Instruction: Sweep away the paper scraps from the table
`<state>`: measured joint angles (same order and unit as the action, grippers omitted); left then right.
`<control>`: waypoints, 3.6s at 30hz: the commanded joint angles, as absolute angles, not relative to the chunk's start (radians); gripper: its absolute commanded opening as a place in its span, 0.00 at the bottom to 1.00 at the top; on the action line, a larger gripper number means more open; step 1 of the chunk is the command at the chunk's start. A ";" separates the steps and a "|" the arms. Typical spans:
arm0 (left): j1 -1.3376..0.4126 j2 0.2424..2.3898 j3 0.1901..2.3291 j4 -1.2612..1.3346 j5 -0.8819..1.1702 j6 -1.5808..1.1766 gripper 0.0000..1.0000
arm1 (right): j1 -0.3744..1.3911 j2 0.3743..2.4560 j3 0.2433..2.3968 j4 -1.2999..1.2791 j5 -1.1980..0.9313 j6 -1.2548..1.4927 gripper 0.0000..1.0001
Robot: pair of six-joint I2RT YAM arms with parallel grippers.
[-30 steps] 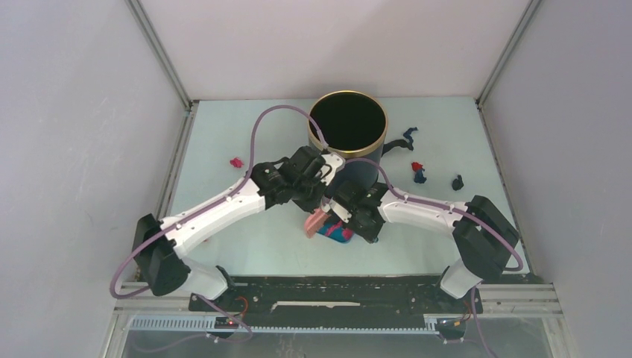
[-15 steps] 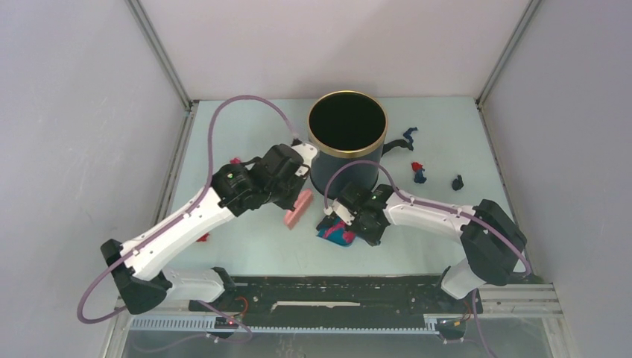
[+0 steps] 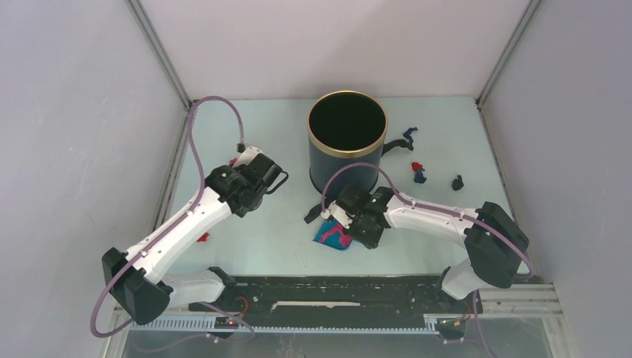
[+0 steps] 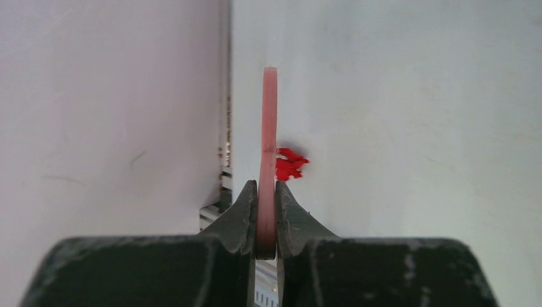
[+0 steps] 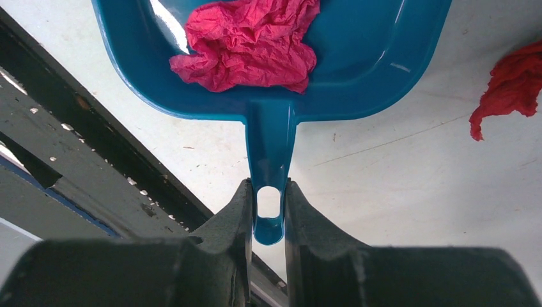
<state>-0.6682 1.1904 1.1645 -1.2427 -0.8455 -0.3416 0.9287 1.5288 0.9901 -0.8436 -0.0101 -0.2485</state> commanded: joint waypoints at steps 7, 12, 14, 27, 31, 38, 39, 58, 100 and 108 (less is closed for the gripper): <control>-0.401 1.311 1.079 -1.115 -1.013 -0.352 0.00 | 0.950 1.516 0.992 -0.842 -0.035 -0.265 0.00; -0.322 1.382 1.026 -0.995 -0.801 -0.308 0.00 | 0.952 1.513 0.991 -0.844 -0.037 -0.265 0.00; -0.321 1.413 1.018 -0.992 -0.759 -0.301 0.00 | 0.955 1.513 0.992 -0.844 -0.037 -0.264 0.00; -0.460 1.374 1.049 -0.828 -0.143 -0.346 0.00 | 0.953 1.508 0.971 -0.832 -0.013 -0.273 0.00; -0.540 1.405 1.111 -0.827 -0.055 -0.355 0.00 | 0.948 1.505 0.971 -0.836 -0.012 -0.272 0.00; -0.660 1.404 1.173 -0.805 0.077 -0.379 0.00 | 0.945 1.520 0.971 -0.832 -0.015 -0.274 0.00; -0.675 1.399 1.177 -0.791 0.101 -0.388 0.00 | 0.947 1.524 0.971 -0.831 -0.016 -0.275 0.00; -0.729 1.186 1.155 -0.748 0.083 -0.505 0.00 | 1.031 1.562 0.976 -0.912 -0.036 -0.333 0.00; -0.733 1.085 0.979 -0.895 -0.079 -0.557 0.00 | 0.991 1.282 1.085 -0.985 -0.192 -0.483 0.72; -0.736 1.049 0.975 -0.888 -0.051 -0.566 0.00 | 0.816 1.075 0.953 -0.890 -0.382 -0.572 0.77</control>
